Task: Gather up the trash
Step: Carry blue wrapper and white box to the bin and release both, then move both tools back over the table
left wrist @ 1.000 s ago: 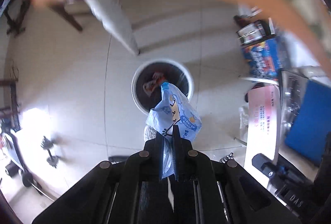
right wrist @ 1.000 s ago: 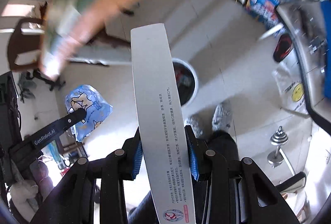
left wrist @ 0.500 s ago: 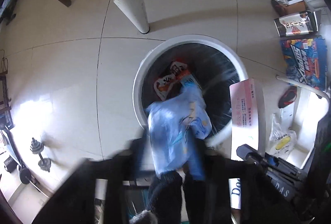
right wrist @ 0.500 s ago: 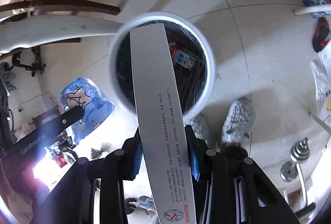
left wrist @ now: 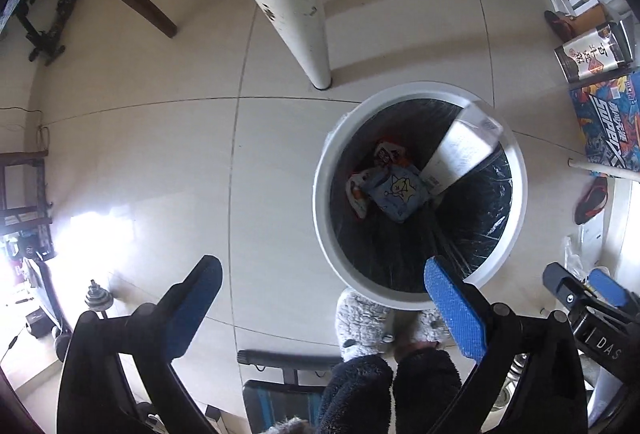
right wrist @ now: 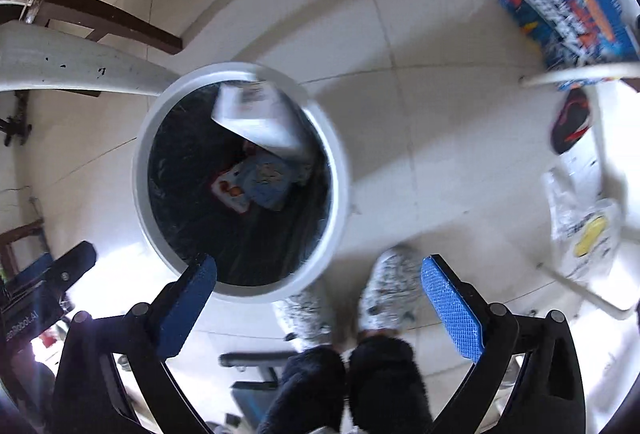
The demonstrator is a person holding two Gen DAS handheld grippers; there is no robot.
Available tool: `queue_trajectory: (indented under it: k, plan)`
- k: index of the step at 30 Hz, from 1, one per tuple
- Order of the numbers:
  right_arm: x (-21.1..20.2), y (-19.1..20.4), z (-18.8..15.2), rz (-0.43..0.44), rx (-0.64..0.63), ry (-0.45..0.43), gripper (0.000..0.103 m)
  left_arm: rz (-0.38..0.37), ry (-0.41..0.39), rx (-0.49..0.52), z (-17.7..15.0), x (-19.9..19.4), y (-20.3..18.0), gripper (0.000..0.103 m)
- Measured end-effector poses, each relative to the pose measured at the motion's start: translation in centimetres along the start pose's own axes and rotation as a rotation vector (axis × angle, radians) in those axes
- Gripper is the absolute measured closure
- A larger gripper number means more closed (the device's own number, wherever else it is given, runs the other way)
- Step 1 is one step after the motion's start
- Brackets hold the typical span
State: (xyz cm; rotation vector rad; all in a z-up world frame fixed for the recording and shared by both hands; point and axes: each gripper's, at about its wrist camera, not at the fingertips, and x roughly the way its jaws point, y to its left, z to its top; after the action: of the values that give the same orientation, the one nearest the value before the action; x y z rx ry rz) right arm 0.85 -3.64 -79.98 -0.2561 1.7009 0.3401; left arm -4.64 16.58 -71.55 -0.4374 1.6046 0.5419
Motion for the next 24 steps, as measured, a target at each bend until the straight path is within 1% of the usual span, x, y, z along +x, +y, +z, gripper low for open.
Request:
queue_trajectory:
  k: [3,6,12,16,19,24]
  plan:
    - [-1.4,0.4,-0.2,-0.041,-0.027,-0.027,0.0,0.017,-0.024,0.011,-0.6,-1.0,-0.1,0.0]
    - [-3.1,0.8,-1.1,-0.065,-0.048,-0.043,0.0,0.006,-0.035,0.007,-1.5,-2.5,0.1,0.0]
    - [-7.4,1.3,-3.0,-0.064,-0.054,-0.063,0.0,-0.014,-0.052,0.0,-3.4,-6.7,0.1,0.0]
    - [-11.3,1.9,-4.5,-0.063,-0.064,-0.083,0.0,-0.029,-0.064,-0.002,-5.1,-10.4,0.6,0.0]
    - [-14.8,2.1,-5.9,-0.059,-0.07,-0.098,0.0,-0.045,-0.081,-0.002,-6.5,-13.9,1.2,0.0]
    - [-22.0,2.7,-8.3,-0.045,-0.08,-0.127,0.0,-0.059,-0.097,0.012,-8.5,-19.4,1.6,0.0]
